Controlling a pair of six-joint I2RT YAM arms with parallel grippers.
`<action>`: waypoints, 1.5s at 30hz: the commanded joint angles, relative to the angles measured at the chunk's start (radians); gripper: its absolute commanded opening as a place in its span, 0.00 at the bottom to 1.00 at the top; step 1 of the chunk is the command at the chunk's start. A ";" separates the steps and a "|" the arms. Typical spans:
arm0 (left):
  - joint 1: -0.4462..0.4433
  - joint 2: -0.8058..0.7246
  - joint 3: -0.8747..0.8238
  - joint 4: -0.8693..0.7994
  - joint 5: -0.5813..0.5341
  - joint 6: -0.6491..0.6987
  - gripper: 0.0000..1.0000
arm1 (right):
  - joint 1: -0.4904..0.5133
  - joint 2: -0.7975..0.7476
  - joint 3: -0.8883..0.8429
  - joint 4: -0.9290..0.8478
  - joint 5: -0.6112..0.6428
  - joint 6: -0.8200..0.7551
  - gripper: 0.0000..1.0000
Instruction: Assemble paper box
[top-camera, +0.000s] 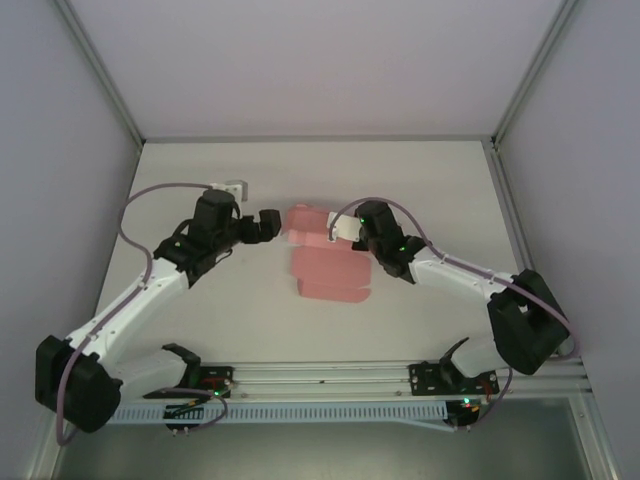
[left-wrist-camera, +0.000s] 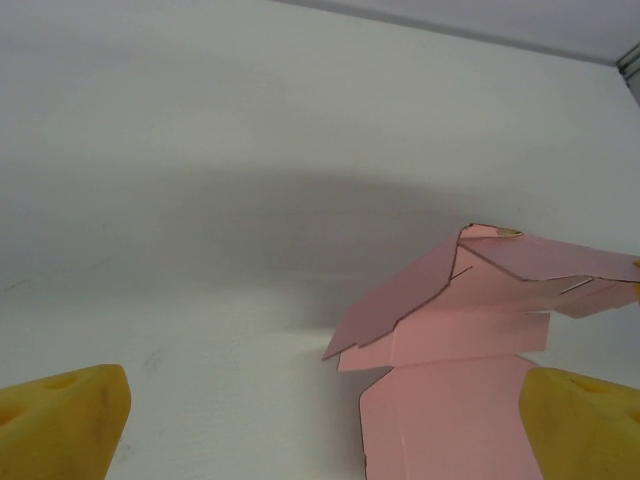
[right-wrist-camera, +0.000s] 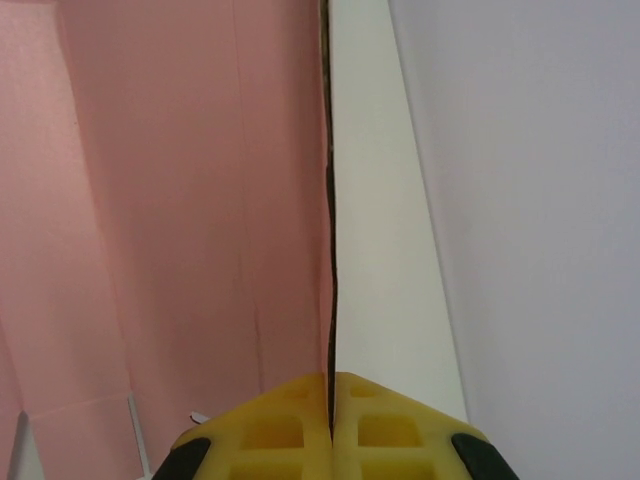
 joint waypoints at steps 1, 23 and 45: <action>0.004 0.049 0.075 0.036 0.013 -0.005 1.00 | 0.009 0.021 -0.001 0.103 -0.026 -0.062 0.00; 0.133 0.409 0.112 0.248 0.409 0.204 1.00 | -0.036 0.163 0.060 0.164 -0.162 0.024 0.00; 0.069 0.466 0.047 0.573 0.287 0.108 1.00 | 0.035 0.176 0.117 0.113 -0.185 0.195 0.00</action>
